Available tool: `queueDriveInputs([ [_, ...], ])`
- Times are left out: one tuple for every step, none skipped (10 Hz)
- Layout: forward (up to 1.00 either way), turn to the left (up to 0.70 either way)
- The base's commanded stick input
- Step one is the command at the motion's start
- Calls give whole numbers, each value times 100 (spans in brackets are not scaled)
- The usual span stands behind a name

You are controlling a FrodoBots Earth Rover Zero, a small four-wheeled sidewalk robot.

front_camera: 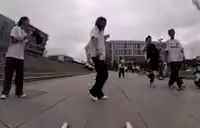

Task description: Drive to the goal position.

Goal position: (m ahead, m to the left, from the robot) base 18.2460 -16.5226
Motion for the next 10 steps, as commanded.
queueDriveInputs([
  [45,0],
  [45,0],
  [45,0],
  [45,0],
  [45,0],
  [45,0],
  [45,0],
  [45,0],
  [45,0],
  [45,0],
])
